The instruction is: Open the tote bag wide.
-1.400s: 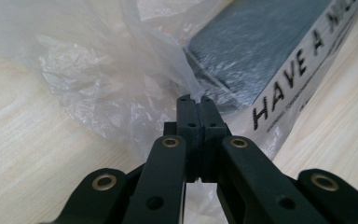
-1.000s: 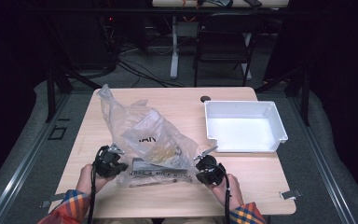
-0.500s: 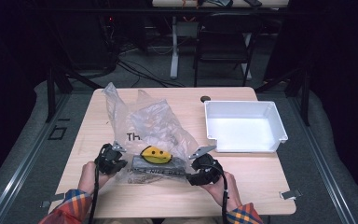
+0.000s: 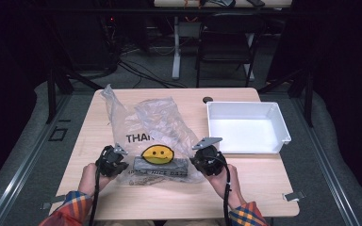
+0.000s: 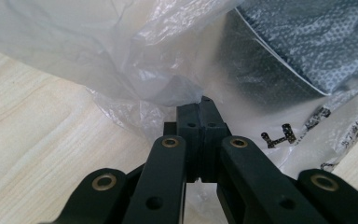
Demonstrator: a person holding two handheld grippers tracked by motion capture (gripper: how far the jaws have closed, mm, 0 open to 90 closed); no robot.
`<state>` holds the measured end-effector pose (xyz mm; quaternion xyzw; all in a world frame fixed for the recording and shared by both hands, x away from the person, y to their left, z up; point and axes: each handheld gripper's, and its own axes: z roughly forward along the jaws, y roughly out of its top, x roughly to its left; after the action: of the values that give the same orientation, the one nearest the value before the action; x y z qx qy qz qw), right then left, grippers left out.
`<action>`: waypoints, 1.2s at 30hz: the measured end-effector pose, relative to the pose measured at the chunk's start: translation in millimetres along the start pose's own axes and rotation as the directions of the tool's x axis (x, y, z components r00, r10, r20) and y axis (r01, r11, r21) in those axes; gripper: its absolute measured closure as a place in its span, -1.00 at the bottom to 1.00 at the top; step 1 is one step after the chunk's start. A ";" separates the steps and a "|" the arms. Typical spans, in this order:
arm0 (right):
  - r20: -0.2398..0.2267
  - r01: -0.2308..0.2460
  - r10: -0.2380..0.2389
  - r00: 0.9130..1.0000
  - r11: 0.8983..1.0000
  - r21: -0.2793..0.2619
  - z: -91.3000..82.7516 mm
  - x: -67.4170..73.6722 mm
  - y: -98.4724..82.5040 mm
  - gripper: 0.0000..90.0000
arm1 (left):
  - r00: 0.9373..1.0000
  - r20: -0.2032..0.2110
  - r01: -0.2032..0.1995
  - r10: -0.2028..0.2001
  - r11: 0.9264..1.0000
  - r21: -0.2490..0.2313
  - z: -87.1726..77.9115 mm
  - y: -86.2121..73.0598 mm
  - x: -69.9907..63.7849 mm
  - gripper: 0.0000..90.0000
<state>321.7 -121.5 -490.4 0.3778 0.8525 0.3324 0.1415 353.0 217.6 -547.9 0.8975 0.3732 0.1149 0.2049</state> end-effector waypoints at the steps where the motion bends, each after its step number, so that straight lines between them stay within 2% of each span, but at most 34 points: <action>1: 0.004 0.000 0.000 1.000 1.000 0.005 0.1 -1.3 -1.2 1.00 | 1.000 0.004 0.003 -0.003 1.000 -0.002 -0.6 -0.6 0.4 1.00; 4: 0.016 -0.020 0.020 1.000 0.999 0.028 2.3 -5.8 -6.6 1.00 | 1.000 0.017 0.003 -0.003 1.000 0.000 -3.5 -2.8 1.0 1.00; 6: 0.015 -0.037 0.036 0.999 0.998 0.054 5.0 -9.5 -11.0 1.00 | 0.999 0.039 0.002 -0.002 1.000 -0.003 -5.3 -3.3 0.8 1.00; 11: 0.015 -0.045 0.043 0.999 0.992 0.117 14.5 -12.0 -18.7 1.00 | 0.997 0.073 -0.031 0.029 0.999 0.013 -7.9 -3.7 -3.9 1.00; 14: 0.006 -0.058 0.058 0.998 0.990 0.130 20.5 -12.0 -22.1 1.00 | 0.995 0.090 -0.043 0.041 0.999 0.028 -7.8 -4.3 -7.5 1.00; 17: -0.004 -0.046 0.047 0.999 0.986 0.162 25.2 -10.6 -23.8 1.00 | 0.994 0.096 -0.055 0.052 0.998 0.036 -7.6 -5.3 -9.3 1.00; 19: -0.006 -0.048 0.050 0.999 0.985 0.168 28.9 -8.0 -24.7 1.00 | 0.994 0.098 -0.050 0.047 0.998 0.034 -8.2 -5.8 -9.0 1.00; 20: -0.006 -0.069 0.070 0.998 0.988 0.137 32.7 -5.6 -26.7 1.00 | 0.994 0.100 -0.046 0.042 0.998 0.033 -9.3 -6.0 -8.3 1.00; 21: -0.007 -0.033 0.035 0.999 0.983 0.180 31.4 -7.1 -25.0 1.00 | 0.994 0.106 -0.041 0.038 0.999 0.029 -10.5 -6.1 -6.7 0.92; 22: -0.003 -0.034 0.036 0.999 0.981 0.189 32.7 -6.2 -25.3 1.00 | 0.993 0.118 -0.034 0.030 0.999 0.024 -12.5 -6.4 -4.8 0.79; 24: -0.003 -0.035 0.036 0.999 0.979 0.201 35.0 -6.8 -27.0 1.00 | 0.991 0.134 0.010 -0.009 1.000 -0.010 -19.1 -6.7 -0.5 0.49; 25: -0.004 -0.046 0.047 0.999 0.980 0.195 36.8 -6.9 -28.6 1.00 | 0.989 0.146 0.027 -0.021 0.999 -0.037 -23.3 -6.7 1.6 0.48; 26: -0.004 -0.039 0.041 0.999 0.976 0.212 36.8 -8.0 -28.5 1.00 | 0.988 0.151 0.047 -0.036 0.997 -0.066 -27.9 -6.5 3.4 0.44; 27: -0.008 -0.068 0.071 0.997 0.982 0.177 39.5 -7.1 -30.8 1.00 | 0.987 0.148 0.074 -0.059 0.993 -0.096 -32.6 -6.0 5.4 0.36; 28: -0.010 -0.043 0.046 0.999 0.974 0.221 37.4 -9.4 -29.1 1.00 | 0.984 0.158 0.100 -0.078 0.986 -0.131 -36.5 -5.6 7.0 0.33; 30: -0.003 -0.056 0.058 0.998 0.976 0.211 38.7 -8.4 -30.3 1.00 | 0.980 0.166 0.142 -0.113 0.973 -0.179 -43.0 -4.4 11.4 0.25; 32: -0.014 -0.039 0.043 0.999 0.971 0.234 38.4 -9.0 -29.5 1.00 | 0.971 0.189 0.185 -0.145 0.958 -0.218 -45.2 -3.2 15.3 0.21; 33: -0.013 -0.039 0.044 0.999 0.971 0.236 38.5 -8.9 -29.6 1.00 | 0.968 0.194 0.199 -0.156 0.953 -0.226 -44.6 -2.2 16.5 0.20; 34: -0.014 -0.036 0.041 0.999 0.970 0.241 38.6 -9.1 -29.5 1.00 | 0.967 0.201 0.202 -0.157 0.952 -0.228 -42.7 -1.2 17.3 0.20; 36: -0.014 -0.036 0.041 0.999 0.970 0.240 38.5 -8.9 -29.6 1.00 | 0.965 0.212 0.202 -0.155 0.955 -0.219 -37.1 0.9 17.5 0.34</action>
<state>330.4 -124.9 -538.8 0.4054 0.8803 0.2331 0.0802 352.4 240.1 -513.5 0.8357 0.4150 0.0526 0.3558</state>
